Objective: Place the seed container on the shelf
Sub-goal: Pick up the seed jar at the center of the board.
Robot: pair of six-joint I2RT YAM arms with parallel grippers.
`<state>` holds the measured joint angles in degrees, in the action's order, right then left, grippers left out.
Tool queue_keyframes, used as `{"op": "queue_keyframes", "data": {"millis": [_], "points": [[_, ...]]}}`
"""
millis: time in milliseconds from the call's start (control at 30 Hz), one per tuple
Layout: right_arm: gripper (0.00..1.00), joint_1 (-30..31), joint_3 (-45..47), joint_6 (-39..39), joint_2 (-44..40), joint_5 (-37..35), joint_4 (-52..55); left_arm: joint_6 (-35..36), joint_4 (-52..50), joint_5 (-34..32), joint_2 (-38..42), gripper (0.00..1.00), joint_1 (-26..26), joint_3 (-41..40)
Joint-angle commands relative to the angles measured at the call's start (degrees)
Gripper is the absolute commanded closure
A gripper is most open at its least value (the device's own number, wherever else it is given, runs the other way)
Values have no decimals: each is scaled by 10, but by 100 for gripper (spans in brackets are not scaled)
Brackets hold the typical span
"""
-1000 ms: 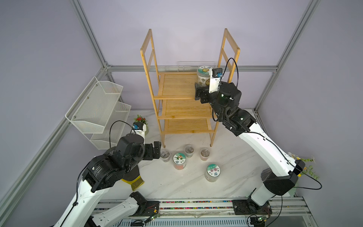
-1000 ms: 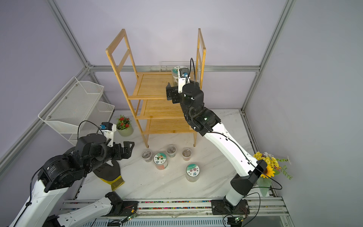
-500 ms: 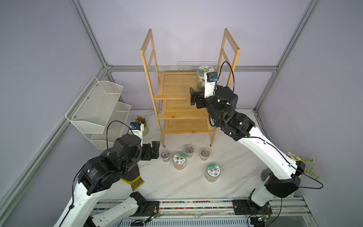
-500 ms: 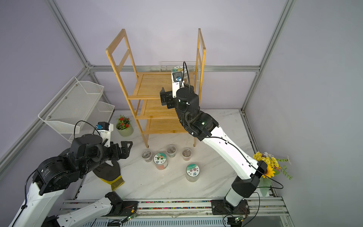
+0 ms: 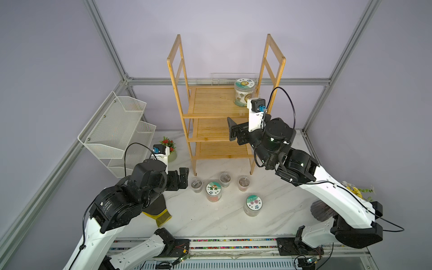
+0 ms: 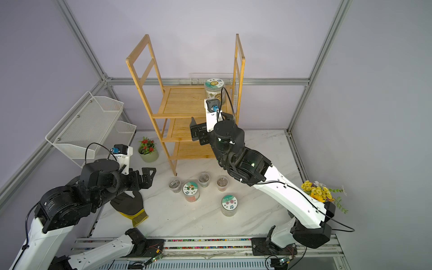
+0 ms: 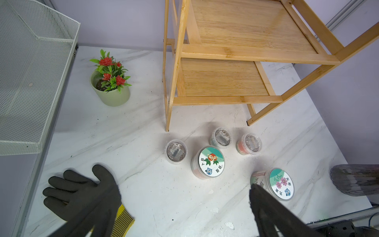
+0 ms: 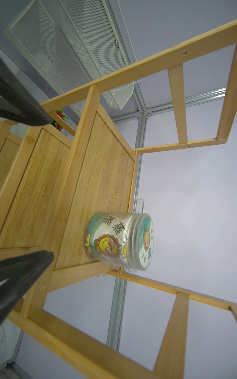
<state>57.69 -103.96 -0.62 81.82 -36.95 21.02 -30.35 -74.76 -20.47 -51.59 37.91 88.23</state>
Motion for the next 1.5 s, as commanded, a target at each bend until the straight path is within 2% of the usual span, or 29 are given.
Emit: {"op": "queue_keyframes", "data": {"millis": [0,267,433,733,1100,1467], "points": [[3,28,29,7,-34,-22,12,9,-3,-12,-5,0,-2,23],[3,111,146,25,-119,-36,45,13,-20,-5,-17,0,-2,29],[3,158,263,74,-180,-50,44,20,-21,8,-28,0,-3,22],[3,236,389,168,-216,-99,39,28,-15,46,-31,0,-2,-20],[3,281,473,309,-253,-164,53,12,-3,93,-42,2,8,-89],[4,281,490,437,-309,-194,147,-32,8,81,-111,3,79,-112]]}}
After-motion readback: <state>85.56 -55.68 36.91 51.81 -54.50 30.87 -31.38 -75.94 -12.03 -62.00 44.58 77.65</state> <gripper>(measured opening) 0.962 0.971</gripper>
